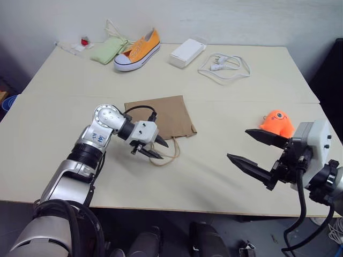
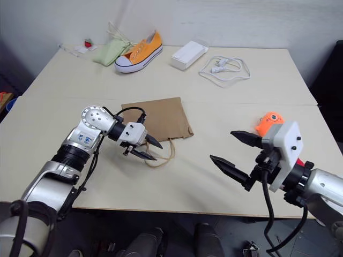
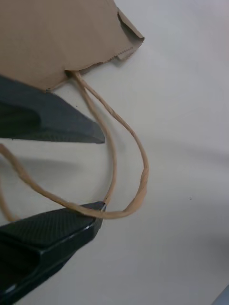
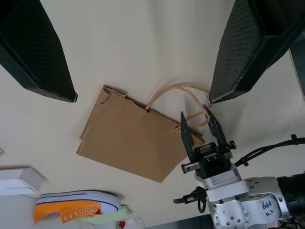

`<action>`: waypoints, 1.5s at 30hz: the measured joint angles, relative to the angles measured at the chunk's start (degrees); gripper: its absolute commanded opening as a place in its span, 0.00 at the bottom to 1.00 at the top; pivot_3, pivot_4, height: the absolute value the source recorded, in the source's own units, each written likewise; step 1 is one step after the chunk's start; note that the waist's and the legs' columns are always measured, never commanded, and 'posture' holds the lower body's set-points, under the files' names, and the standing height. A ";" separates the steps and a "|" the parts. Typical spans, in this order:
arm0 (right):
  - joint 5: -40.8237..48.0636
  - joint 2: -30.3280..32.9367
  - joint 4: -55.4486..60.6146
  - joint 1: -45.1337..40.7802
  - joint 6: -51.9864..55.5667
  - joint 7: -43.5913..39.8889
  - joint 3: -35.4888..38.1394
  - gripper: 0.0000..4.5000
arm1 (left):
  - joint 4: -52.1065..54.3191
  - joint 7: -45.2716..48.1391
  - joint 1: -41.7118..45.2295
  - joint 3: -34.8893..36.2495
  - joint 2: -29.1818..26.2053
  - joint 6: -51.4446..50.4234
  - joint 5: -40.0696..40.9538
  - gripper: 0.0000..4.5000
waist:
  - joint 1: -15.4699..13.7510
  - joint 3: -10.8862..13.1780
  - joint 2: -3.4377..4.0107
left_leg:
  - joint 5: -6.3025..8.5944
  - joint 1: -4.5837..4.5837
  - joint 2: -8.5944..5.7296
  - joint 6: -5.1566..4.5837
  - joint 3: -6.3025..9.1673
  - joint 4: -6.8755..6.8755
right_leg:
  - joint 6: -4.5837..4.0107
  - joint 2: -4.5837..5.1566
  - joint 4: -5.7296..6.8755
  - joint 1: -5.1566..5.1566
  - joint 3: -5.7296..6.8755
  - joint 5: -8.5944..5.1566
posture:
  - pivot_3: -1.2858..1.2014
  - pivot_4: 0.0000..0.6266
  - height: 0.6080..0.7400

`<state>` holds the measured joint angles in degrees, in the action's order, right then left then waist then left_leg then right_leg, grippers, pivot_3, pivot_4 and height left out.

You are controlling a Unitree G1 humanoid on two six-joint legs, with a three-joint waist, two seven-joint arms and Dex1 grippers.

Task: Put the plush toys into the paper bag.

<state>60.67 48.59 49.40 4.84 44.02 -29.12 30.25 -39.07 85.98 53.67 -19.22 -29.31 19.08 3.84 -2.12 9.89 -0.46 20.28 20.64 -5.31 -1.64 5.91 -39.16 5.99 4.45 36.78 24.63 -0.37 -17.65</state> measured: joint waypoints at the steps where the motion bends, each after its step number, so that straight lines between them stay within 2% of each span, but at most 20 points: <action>1: -0.01 0.01 0.04 0.00 -0.19 0.17 -0.36 1.00 | -0.66 0.00 0.00 0.04 0.20 1.20 0.05 0.17 | 0.10 0.01 -0.01 | 0.00 0.00 0.00 0.00 0.00 -0.01 | 0.00 0.00 0.00 0.01 -0.01 0.00 | 0.52 0.24 1.00; 3: -0.01 0.04 0.03 -0.09 -0.20 0.93 -0.73 1.00 | -1.66 0.00 0.02 0.41 0.78 1.54 0.51 0.01 | 0.27 0.01 -0.01 | 0.00 -0.01 0.00 0.00 0.00 -0.03 | 0.00 0.00 -0.01 0.00 -0.01 0.00 | 0.52 0.24 1.00; 6: 0.13 0.04 -0.02 -0.98 -0.20 2.15 -1.27 1.00 | -2.14 -0.07 0.25 2.05 1.48 -5.70 1.93 0.01 | 0.58 0.01 -0.01 | 0.00 -0.01 0.00 0.00 0.00 -0.05 | 0.00 0.00 0.05 0.00 -0.01 0.00 | 0.52 0.24 1.00; 10: 0.02 0.04 -0.13 -2.01 -0.19 3.57 -3.67 1.00 | -1.04 -0.07 5.41 7.38 1.75 -30.05 9.04 0.01 | 0.77 0.12 -0.20 | 0.00 0.02 0.01 0.00 0.01 -0.06 | 0.00 -0.03 0.16 0.04 -0.01 0.00 | 0.52 0.24 1.00; 16: -3.30 0.05 -0.93 -4.99 -0.31 3.85 -10.30 1.00 | 9.29 -1.36 7.50 13.09 1.52 -53.64 18.58 0.01 | 0.85 0.12 -0.20 | 0.02 0.02 0.01 -0.03 0.02 -0.06 | 0.00 -0.02 0.12 0.04 -0.01 0.00 | 0.52 0.24 1.00; 19: -6.61 -0.27 -4.05 -9.13 -0.29 4.01 -15.52 0.86 | 13.75 -4.68 7.63 16.23 3.12 -61.07 23.02 0.00 | 0.82 0.12 -0.20 | 0.00 0.01 0.00 -0.01 0.01 -0.09 | 0.00 -0.01 0.11 0.05 -0.03 0.00 | 0.52 0.24 1.00; 20: -7.72 -1.21 -5.63 -11.47 -0.23 4.44 -17.50 0.78 | 15.39 -6.02 7.70 17.11 3.70 -62.74 24.11 0.00 | 0.86 0.12 -0.20 | 0.00 0.00 0.01 0.01 0.01 -0.09 | 0.00 -0.02 0.11 0.05 -0.03 0.00 | 0.52 0.24 1.00; 25: -13.65 -6.22 -12.86 -20.34 -0.17 4.75 -27.58 0.38 | 21.76 -10.39 7.17 18.01 6.30 -64.86 26.41 0.00 | 0.91 0.12 -0.19 | -0.01 0.01 0.01 0.04 -0.01 -0.07 | 0.00 -0.02 0.10 0.11 -0.05 0.00 | 0.52 0.24 1.00; 30: -23.18 -11.80 -22.49 -29.00 -1.37 3.56 -38.06 0.01 | 24.97 -13.20 5.80 18.00 8.13 -65.35 27.09 0.00 | 1.11 0.11 -0.18 | -0.04 0.04 -0.01 0.09 -0.04 -0.05 | -0.01 -0.02 0.14 0.27 -0.08 0.00 | 0.52 0.24 1.00; 35: -30.41 -14.03 -28.93 -33.28 -1.63 1.65 -43.45 0.01 | 27.18 -14.13 4.17 17.85 8.21 -64.89 27.44 0.00 | 1.20 0.10 -0.16 | -0.05 0.70 -0.03 0.12 -0.04 -0.43 | -0.01 -0.01 0.52 0.89 -0.01 0.00 | 0.52 0.24 1.00; 40: -35.68 -13.89 -31.26 -34.30 -2.64 -1.94 -46.09 0.01 | 27.33 -15.64 3.91 17.89 8.87 -64.51 27.68 0.00 | 1.26 0.10 -0.16 | -0.04 0.72 -0.07 0.14 -0.06 -0.53 | -0.01 0.01 0.61 0.89 0.01 0.00 | 0.52 0.24 1.00; 42: -35.17 -13.15 -30.18 -34.16 -1.72 -2.80 -44.07 0.01 | 27.80 -15.44 2.67 16.62 8.75 -62.75 27.23 0.00 | 1.26 0.09 -0.14 | -0.03 0.71 -0.07 0.14 -0.05 -0.54 | -0.01 0.02 0.63 0.89 0.00 0.00 | 0.52 0.24 1.00; 45: -32.33 -9.21 -24.77 -29.83 0.27 -4.22 -36.41 0.01 | 27.23 -14.89 -0.92 14.19 7.54 -60.43 25.55 0.00 | 0.89 0.08 -0.13 | -0.03 0.72 -0.06 0.15 -0.04 -0.53 | -0.01 0.01 0.61 0.88 0.00 0.00 | 0.52 0.24 1.00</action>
<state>28.34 39.39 24.63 -25.00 44.29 -33.33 -6.17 -11.84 71.10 52.75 -5.04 -21.77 -41.35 29.39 -1.23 9.97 -0.59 20.25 21.35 -5.37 -1.49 5.87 -39.69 5.98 4.47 37.40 25.51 -0.37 -17.65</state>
